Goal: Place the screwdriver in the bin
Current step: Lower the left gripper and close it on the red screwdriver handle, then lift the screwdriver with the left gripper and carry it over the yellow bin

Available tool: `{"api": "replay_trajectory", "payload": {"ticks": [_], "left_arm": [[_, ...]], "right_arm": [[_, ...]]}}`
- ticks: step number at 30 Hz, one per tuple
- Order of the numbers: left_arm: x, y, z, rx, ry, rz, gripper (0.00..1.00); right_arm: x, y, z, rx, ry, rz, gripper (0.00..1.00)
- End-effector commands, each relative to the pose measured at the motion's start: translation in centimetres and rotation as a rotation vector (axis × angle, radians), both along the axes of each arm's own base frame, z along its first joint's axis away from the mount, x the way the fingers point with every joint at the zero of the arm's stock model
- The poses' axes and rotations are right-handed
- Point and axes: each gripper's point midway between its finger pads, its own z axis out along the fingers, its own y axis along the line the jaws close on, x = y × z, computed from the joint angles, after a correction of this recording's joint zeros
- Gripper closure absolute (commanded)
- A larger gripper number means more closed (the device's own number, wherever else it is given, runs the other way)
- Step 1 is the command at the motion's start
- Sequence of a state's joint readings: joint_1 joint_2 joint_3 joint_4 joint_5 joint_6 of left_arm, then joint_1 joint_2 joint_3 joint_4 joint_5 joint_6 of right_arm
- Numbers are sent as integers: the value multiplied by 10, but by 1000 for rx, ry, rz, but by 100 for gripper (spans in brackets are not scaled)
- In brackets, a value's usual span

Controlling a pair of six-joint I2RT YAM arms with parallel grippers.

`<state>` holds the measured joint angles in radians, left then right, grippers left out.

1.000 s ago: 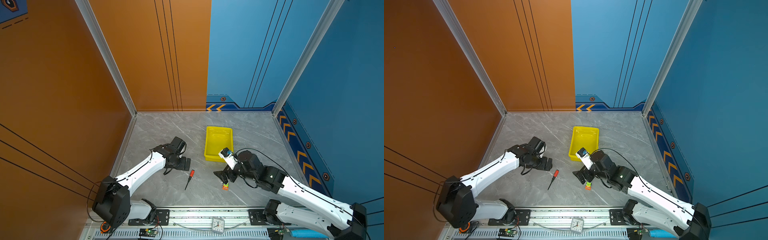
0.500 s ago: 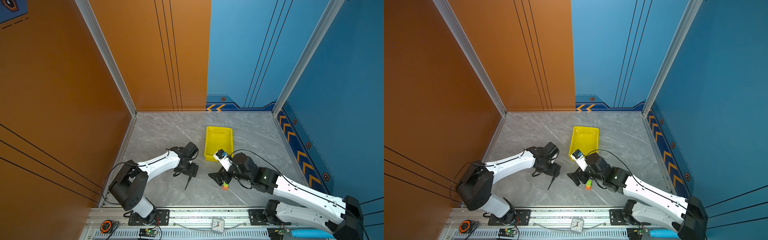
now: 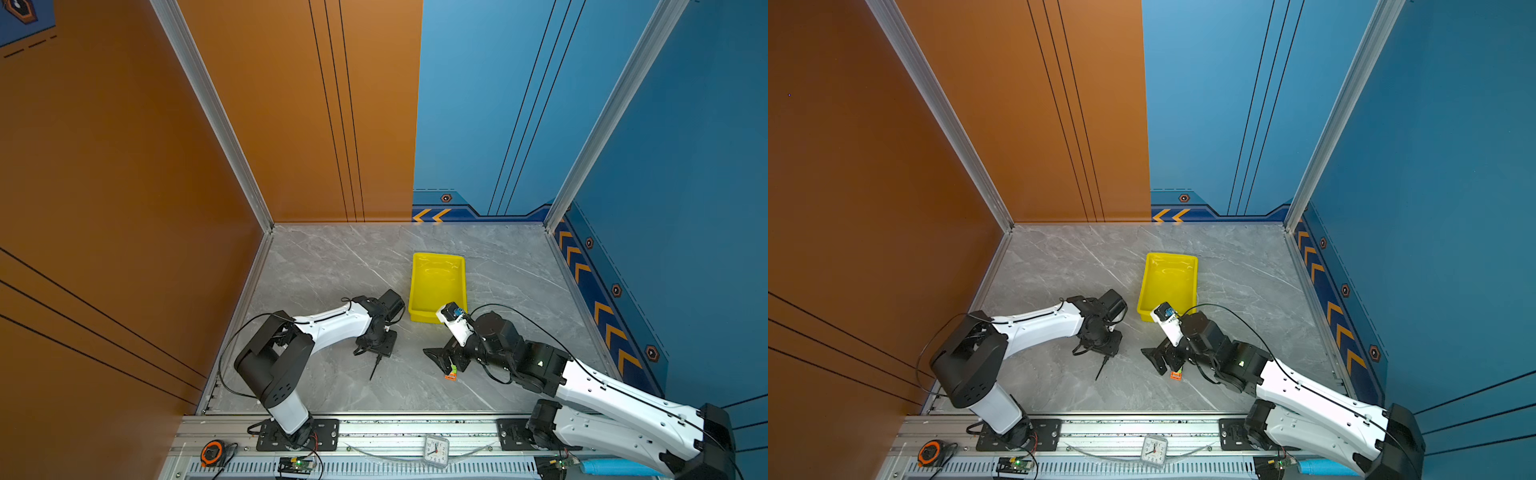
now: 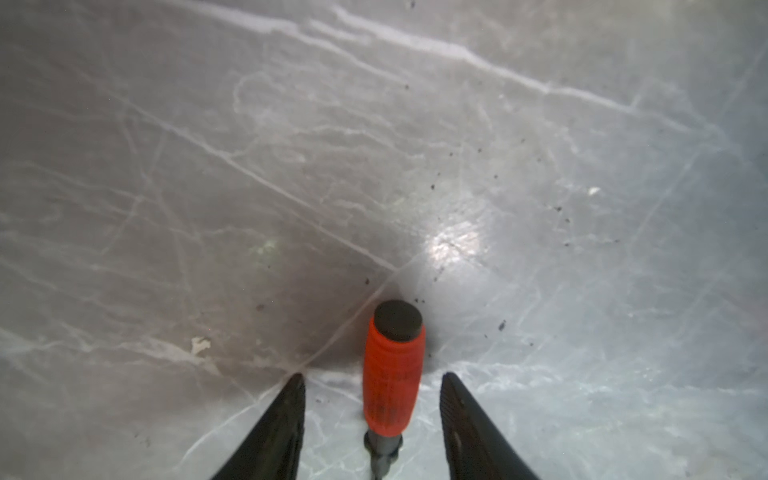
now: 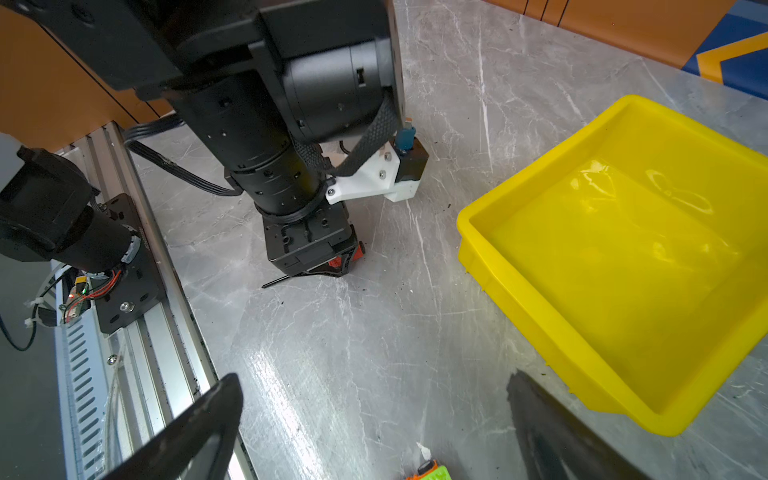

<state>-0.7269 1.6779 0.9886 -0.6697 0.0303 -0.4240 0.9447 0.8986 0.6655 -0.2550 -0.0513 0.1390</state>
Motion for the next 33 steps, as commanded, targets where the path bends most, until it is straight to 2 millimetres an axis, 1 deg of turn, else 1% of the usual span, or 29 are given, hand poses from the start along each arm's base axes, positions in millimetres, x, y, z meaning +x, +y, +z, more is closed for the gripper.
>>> {"api": "replay_trajectory", "payload": {"ticks": [1,3,5,8,10,16,18,19,20,22,25,30,33], "left_arm": [[7,-4,0,19,-15,-1,52],[5,-4,-3,28,-10,-1,55],[3,-5,-6,38,-4,-8,61],[3,-5,-7,50,-11,-11,65],[2,-6,-7,51,-11,-13,74],[0,-8,-3,50,-21,-15,87],[-1,-7,-2,56,-20,-11,95],[5,-12,6,40,-42,-6,99],[7,-13,10,40,-50,-3,100],[11,-12,19,44,-69,7,100],[19,-11,38,42,-106,23,100],[40,-17,80,39,-179,42,100],[60,-29,110,-1,-237,62,100]], "right_arm": [[0,-12,-10,-39,8,-43,0],[0,-14,-9,-40,2,-47,0],[0,-15,-7,-38,-2,-50,0],[0,-18,-7,-40,-6,-55,0],[0,-19,-6,-39,-12,-59,0],[4,-21,1,-38,-38,-58,0],[5,-22,2,-35,-43,-61,0],[6,-23,2,-34,-44,-62,0],[6,-24,2,-31,-47,-65,0],[7,-26,3,-26,-55,-73,0],[8,-33,6,-15,-71,-97,0],[10,-47,12,4,-109,-149,0],[13,-55,16,15,-129,-180,0]]}}
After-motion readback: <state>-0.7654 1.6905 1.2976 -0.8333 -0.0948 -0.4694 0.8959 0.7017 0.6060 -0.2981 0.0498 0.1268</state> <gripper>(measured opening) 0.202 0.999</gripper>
